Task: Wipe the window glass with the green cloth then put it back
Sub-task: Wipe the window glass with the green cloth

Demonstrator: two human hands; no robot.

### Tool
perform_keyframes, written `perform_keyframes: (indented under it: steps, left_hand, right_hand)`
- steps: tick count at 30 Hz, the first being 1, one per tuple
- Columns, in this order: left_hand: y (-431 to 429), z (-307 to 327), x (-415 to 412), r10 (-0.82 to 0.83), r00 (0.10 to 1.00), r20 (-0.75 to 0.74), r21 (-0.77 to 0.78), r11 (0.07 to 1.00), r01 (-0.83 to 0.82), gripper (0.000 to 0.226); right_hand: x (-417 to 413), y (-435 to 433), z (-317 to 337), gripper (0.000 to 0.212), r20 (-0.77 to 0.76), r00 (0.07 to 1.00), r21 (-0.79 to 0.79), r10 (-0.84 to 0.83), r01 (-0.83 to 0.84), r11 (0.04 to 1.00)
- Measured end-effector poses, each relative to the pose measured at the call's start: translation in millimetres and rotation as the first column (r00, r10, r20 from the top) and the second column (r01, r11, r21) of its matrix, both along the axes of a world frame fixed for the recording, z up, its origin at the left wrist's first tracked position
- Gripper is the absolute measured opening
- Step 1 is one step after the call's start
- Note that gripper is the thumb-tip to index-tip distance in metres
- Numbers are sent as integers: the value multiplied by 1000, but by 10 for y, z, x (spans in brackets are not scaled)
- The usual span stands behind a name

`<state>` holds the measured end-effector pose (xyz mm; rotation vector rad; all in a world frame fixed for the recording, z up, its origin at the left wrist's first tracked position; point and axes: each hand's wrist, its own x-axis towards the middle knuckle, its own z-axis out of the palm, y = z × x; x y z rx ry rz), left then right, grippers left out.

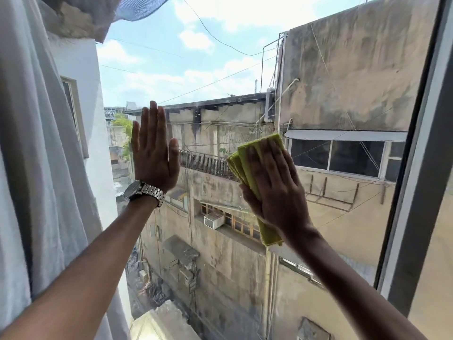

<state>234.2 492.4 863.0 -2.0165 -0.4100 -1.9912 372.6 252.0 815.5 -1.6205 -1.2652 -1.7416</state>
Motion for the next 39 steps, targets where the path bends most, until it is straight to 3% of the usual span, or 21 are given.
perform_keyframes:
  steps: [6,11,16,20,24,28,34,39]
  left_hand:
    - [39,-2,-18,-11,1000,2,29,1000,11,62]
    - [-65,9,-64,-42,999,-6,14,999,42,62]
    - [-99,-12,-83,-37,999,-19,18,999,38,62]
    - [-124,-18,-70,-26,1000,-9,20,999,26,62]
    - [-134,-33,-64,-3,1000,-14,5,1000,3,64]
    - [-160,-25,-65,17,1000,-26,-9,1000,-17,64]
    - [-144,-2,-122,-42,999,-21,-13,999,41,63]
    - [-162,-11,-119,-40,999,-33,-45,998,38,65]
  right_hand:
    - [-218,455,649,64,26,998,30,64,-65,997]
    - [7,-25,-88,66,47,998,-77,41,-37,996]
    - [506,-900,-696,69,48,991,-99,-124,129,987]
    - [527,-891,-340,70,58,990,-43,-127,130,991]
    - [296,-460,231,67,-47,997,73,-59,63,995]
    - [26,-83,440,65,-79,997,88,-25,32,996]
    - [7,-245,-749,69,91,996,-274,-17,41,961]
    - [216,-396,-872,65,47,998,-246,-45,55,968]
